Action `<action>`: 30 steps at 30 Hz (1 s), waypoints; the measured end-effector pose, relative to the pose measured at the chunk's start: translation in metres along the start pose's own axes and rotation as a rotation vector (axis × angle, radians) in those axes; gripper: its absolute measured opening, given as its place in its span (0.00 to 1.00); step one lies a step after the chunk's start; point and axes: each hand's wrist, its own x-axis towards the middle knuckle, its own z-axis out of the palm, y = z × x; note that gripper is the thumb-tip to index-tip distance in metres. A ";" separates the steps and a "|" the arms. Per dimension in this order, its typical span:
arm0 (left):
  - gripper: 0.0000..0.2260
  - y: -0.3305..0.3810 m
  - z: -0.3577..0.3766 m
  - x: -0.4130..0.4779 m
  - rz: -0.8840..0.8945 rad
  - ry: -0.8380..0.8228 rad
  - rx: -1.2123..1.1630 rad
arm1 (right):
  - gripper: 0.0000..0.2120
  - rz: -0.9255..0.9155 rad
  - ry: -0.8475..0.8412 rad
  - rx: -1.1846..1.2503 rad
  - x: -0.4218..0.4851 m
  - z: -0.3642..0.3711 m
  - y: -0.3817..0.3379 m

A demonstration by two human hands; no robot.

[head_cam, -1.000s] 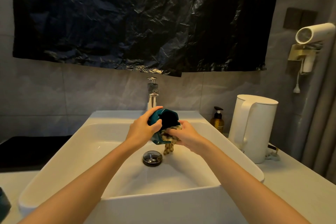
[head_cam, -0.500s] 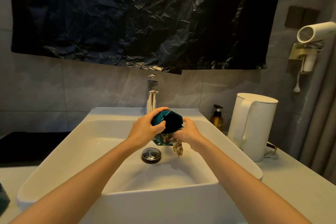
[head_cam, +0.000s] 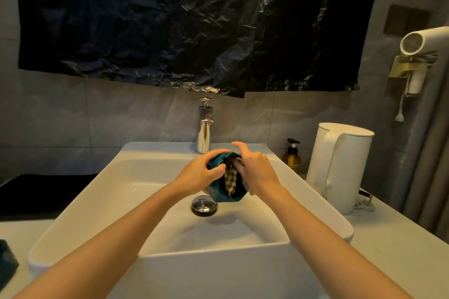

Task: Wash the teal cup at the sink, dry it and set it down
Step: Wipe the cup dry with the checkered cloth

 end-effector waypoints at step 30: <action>0.14 0.000 -0.004 -0.002 -0.041 -0.013 0.063 | 0.28 0.261 -0.171 0.292 -0.005 0.004 -0.004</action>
